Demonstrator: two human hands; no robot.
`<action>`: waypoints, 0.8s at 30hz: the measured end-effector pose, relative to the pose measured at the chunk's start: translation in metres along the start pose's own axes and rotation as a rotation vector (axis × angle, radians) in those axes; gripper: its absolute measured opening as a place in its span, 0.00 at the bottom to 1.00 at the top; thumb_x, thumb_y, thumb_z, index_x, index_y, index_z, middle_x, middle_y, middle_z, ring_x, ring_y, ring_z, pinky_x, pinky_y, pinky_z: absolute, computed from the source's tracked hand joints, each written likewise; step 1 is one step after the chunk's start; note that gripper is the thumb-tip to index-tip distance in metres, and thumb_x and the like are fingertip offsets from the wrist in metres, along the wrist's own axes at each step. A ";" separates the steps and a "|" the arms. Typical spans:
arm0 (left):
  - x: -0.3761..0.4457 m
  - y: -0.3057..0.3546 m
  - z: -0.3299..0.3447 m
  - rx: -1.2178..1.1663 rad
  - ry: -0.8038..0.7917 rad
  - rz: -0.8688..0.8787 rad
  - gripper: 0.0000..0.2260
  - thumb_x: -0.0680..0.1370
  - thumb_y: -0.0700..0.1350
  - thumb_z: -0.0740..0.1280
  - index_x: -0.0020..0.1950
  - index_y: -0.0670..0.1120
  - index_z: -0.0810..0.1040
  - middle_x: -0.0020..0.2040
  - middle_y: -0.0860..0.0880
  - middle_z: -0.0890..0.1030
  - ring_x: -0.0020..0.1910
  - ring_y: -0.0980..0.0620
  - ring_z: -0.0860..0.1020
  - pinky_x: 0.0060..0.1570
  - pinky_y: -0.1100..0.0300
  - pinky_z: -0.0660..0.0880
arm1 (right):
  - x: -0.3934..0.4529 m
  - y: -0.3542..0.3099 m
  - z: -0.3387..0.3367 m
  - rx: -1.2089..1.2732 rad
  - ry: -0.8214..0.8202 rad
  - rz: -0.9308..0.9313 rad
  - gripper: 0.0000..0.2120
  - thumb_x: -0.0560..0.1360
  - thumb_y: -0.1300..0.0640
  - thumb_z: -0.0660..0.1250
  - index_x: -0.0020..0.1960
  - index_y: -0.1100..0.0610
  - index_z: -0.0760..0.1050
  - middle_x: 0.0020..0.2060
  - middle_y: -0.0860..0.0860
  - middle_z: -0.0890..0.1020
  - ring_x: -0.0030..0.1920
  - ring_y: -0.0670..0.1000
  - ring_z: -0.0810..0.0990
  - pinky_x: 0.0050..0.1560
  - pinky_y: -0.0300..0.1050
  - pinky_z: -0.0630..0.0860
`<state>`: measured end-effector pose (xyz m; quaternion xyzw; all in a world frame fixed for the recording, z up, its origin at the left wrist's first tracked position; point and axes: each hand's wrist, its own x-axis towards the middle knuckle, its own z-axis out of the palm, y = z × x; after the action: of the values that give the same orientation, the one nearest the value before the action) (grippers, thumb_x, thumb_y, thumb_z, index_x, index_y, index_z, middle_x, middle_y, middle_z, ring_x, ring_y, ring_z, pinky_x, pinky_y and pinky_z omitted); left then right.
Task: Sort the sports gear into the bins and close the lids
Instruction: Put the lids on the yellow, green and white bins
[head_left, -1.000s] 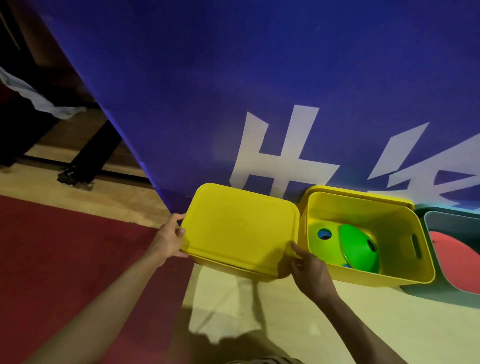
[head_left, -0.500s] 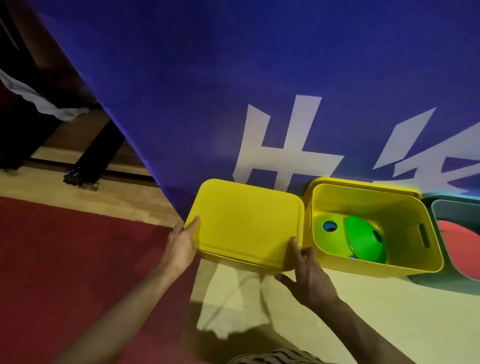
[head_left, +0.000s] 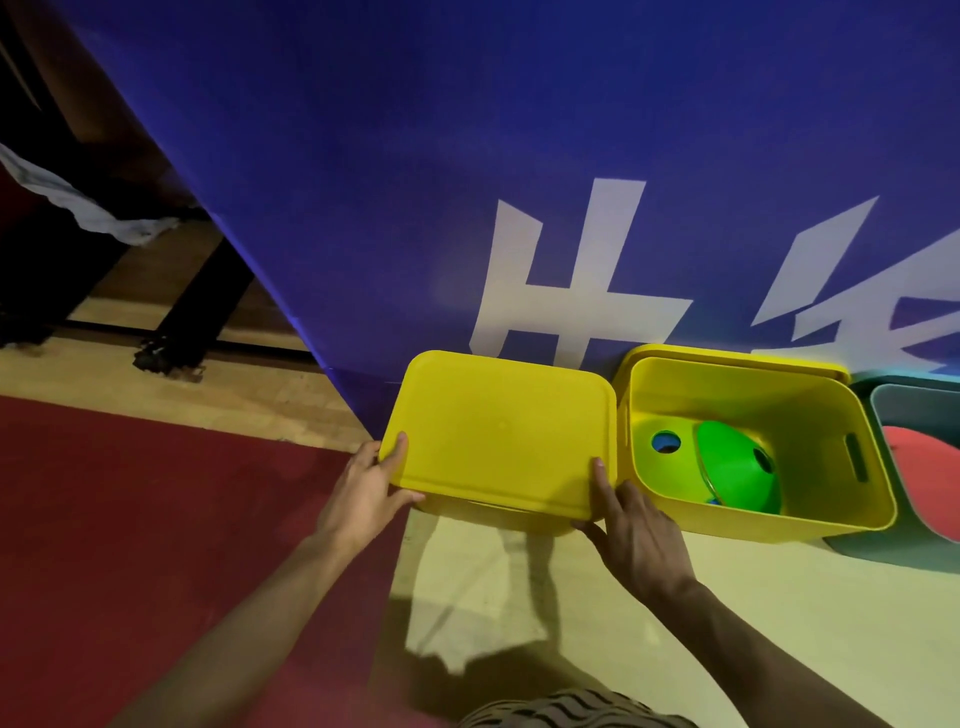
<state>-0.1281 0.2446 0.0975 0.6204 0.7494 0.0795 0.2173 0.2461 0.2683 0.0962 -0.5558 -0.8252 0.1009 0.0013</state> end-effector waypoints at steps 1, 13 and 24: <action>-0.001 0.000 0.003 0.011 0.015 0.001 0.42 0.74 0.58 0.75 0.83 0.50 0.60 0.69 0.40 0.70 0.70 0.39 0.69 0.67 0.48 0.72 | 0.000 0.002 -0.001 -0.016 -0.016 -0.003 0.45 0.74 0.35 0.68 0.82 0.59 0.59 0.48 0.58 0.79 0.43 0.58 0.82 0.34 0.53 0.81; 0.000 -0.001 0.003 -0.017 0.023 0.019 0.42 0.73 0.57 0.77 0.82 0.51 0.62 0.66 0.42 0.73 0.63 0.40 0.75 0.58 0.51 0.75 | -0.005 -0.002 -0.006 -0.046 -0.046 0.034 0.45 0.75 0.34 0.65 0.82 0.57 0.57 0.49 0.56 0.80 0.41 0.57 0.82 0.33 0.52 0.80; 0.022 -0.026 -0.024 -0.445 -0.183 0.017 0.22 0.77 0.53 0.74 0.61 0.79 0.73 0.60 0.40 0.81 0.53 0.53 0.81 0.52 0.53 0.83 | -0.004 0.002 0.007 0.293 0.058 0.055 0.38 0.81 0.31 0.41 0.84 0.53 0.46 0.56 0.58 0.76 0.45 0.58 0.80 0.37 0.52 0.77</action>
<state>-0.1647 0.2640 0.1033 0.5682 0.6852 0.1881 0.4151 0.2483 0.2642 0.0898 -0.5746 -0.7857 0.2043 0.1036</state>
